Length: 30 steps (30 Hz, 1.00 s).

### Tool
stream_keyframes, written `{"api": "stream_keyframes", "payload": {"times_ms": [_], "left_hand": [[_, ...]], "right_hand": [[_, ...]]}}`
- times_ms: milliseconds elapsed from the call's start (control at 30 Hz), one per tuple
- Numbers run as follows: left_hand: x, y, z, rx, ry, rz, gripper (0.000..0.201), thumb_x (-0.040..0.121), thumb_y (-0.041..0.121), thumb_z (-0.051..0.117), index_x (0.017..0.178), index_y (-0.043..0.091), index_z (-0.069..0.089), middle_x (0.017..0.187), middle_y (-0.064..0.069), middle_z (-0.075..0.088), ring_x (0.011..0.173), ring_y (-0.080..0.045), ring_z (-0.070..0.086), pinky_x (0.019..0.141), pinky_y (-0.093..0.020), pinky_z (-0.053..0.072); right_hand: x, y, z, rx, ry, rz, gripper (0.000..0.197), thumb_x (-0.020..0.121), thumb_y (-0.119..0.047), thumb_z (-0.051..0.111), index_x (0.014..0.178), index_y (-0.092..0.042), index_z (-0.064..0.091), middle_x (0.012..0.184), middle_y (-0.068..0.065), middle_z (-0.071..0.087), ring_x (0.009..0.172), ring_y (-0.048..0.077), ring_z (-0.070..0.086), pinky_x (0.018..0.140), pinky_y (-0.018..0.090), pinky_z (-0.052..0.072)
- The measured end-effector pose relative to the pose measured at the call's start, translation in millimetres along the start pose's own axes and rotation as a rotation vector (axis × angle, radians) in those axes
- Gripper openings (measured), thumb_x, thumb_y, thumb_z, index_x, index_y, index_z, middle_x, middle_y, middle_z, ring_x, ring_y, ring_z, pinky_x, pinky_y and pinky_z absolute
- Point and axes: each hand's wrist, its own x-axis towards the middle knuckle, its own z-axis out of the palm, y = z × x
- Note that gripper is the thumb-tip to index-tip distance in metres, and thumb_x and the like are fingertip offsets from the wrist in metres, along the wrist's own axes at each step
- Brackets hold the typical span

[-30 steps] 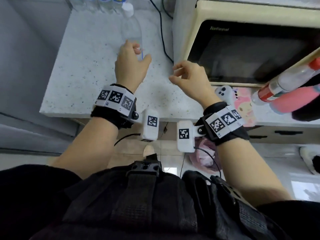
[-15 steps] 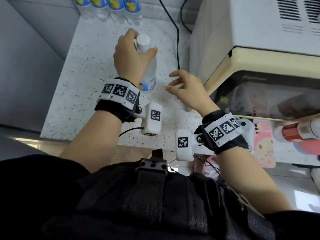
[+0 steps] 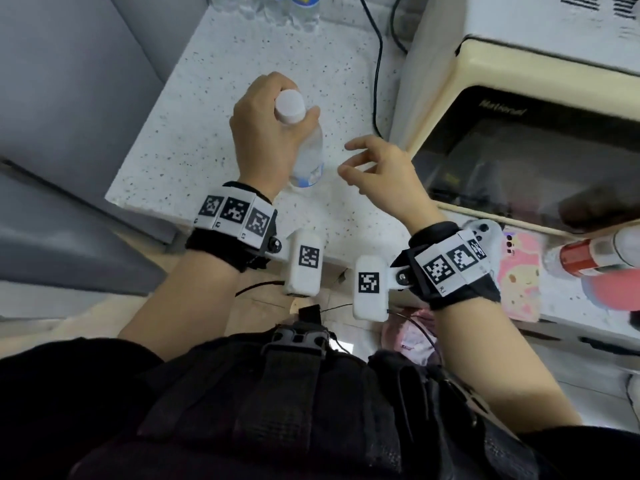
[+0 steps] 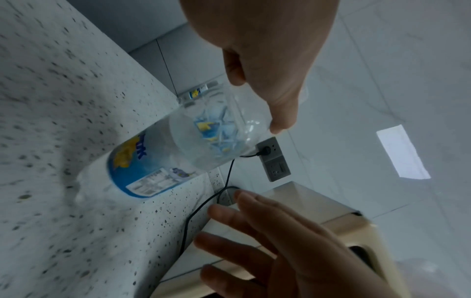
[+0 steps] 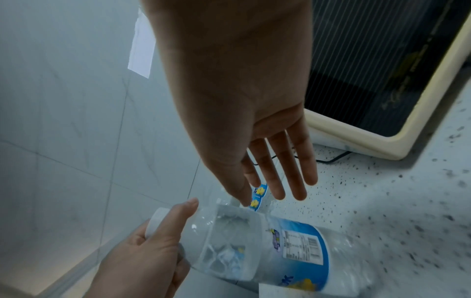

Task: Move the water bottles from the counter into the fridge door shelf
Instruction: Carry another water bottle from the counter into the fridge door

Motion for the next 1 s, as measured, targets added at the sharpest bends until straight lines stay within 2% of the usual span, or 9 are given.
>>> {"api": "stream_keyframes", "payload": {"times_ms": [133, 367, 500, 600, 667, 733, 833, 933, 1000], "left_hand": [[-49, 12, -40, 0.049, 0.058, -0.056, 0.029, 0.071, 0.030, 0.073, 0.082, 0.008, 0.060, 0.078, 0.001, 0.063, 0.069, -0.011, 0.051, 0.059, -0.011, 0.035], [-142, 5, -122, 0.041, 0.110, -0.155, 0.028, 0.069, 0.031, 0.074, 0.078, 0.009, 0.060, 0.076, -0.003, 0.065, 0.069, -0.013, 0.055, 0.063, -0.025, 0.043], [-182, -8, -177, 0.033, 0.150, -0.146, 0.033, 0.068, 0.032, 0.077, 0.076, 0.004, 0.061, 0.075, -0.009, 0.066, 0.068, -0.017, 0.055, 0.060, -0.020, 0.040], [-207, -25, -222, 0.029, 0.214, -0.170, 0.036, 0.067, 0.035, 0.077, 0.076, 0.004, 0.061, 0.072, -0.009, 0.064, 0.067, -0.020, 0.056, 0.060, -0.024, 0.041], [-224, -41, -257, 0.022, 0.242, -0.186, 0.040, 0.066, 0.039, 0.077, 0.075, 0.004, 0.060, 0.071, -0.009, 0.061, 0.067, -0.023, 0.055, 0.059, -0.025, 0.041], [-240, -60, -296, 0.028, 0.257, -0.183, 0.039, 0.067, 0.040, 0.076, 0.073, 0.005, 0.060, 0.069, -0.009, 0.061, 0.066, -0.025, 0.055, 0.060, -0.027, 0.042], [-260, -91, -355, 0.061, 0.279, -0.182, 0.033, 0.068, 0.032, 0.077, 0.073, 0.004, 0.061, 0.071, -0.009, 0.063, 0.067, -0.023, 0.055, 0.061, -0.029, 0.043], [-274, -121, -412, 0.107, 0.318, -0.175, 0.028, 0.066, 0.025, 0.077, 0.073, 0.002, 0.061, 0.072, -0.011, 0.064, 0.067, -0.015, 0.051, 0.061, -0.025, 0.039], [-277, -141, -445, 0.126, 0.333, -0.169, 0.028, 0.066, 0.024, 0.075, 0.074, 0.001, 0.062, 0.074, -0.015, 0.065, 0.069, -0.017, 0.051, 0.061, -0.027, 0.038]], "right_hand": [[-51, -11, 11, -0.008, -0.063, -0.083, 0.030, 0.085, -0.025, 0.063, 0.113, -0.017, 0.056, 0.098, 0.002, 0.070, 0.083, 0.022, 0.066, 0.073, 0.035, 0.054], [-119, -42, 58, -0.013, -0.229, -0.243, 0.023, 0.082, -0.022, 0.064, 0.105, -0.017, 0.061, 0.092, 0.005, 0.071, 0.082, 0.025, 0.067, 0.080, 0.044, 0.056], [-143, -70, 106, -0.017, -0.338, -0.322, 0.019, 0.083, -0.016, 0.063, 0.101, -0.010, 0.063, 0.086, 0.004, 0.067, 0.071, 0.015, 0.060, 0.072, 0.035, 0.052], [-159, -97, 152, -0.060, -0.398, -0.383, 0.015, 0.082, -0.008, 0.057, 0.095, -0.008, 0.065, 0.073, -0.011, 0.057, 0.065, 0.007, 0.054, 0.067, 0.026, 0.047], [-171, -118, 186, -0.089, -0.438, -0.415, 0.017, 0.081, -0.006, 0.055, 0.095, -0.007, 0.066, 0.074, -0.008, 0.059, 0.074, 0.017, 0.062, 0.073, 0.034, 0.051], [-185, -140, 223, -0.102, -0.476, -0.458, 0.019, 0.078, -0.008, 0.053, 0.092, -0.006, 0.065, 0.079, 0.004, 0.064, 0.084, 0.030, 0.066, 0.079, 0.042, 0.055], [-208, -174, 285, -0.098, -0.514, -0.489, 0.021, 0.077, -0.008, 0.051, 0.091, -0.005, 0.066, 0.082, 0.011, 0.068, 0.081, 0.032, 0.068, 0.081, 0.050, 0.055], [-231, -210, 344, -0.056, -0.566, -0.480, 0.025, 0.080, 0.000, 0.046, 0.095, -0.005, 0.065, 0.081, 0.009, 0.065, 0.078, 0.030, 0.069, 0.075, 0.037, 0.056], [-244, -233, 378, -0.056, -0.589, -0.507, 0.027, 0.081, 0.004, 0.043, 0.096, -0.004, 0.064, 0.082, 0.009, 0.063, 0.077, 0.026, 0.067, 0.070, 0.028, 0.054]]}}
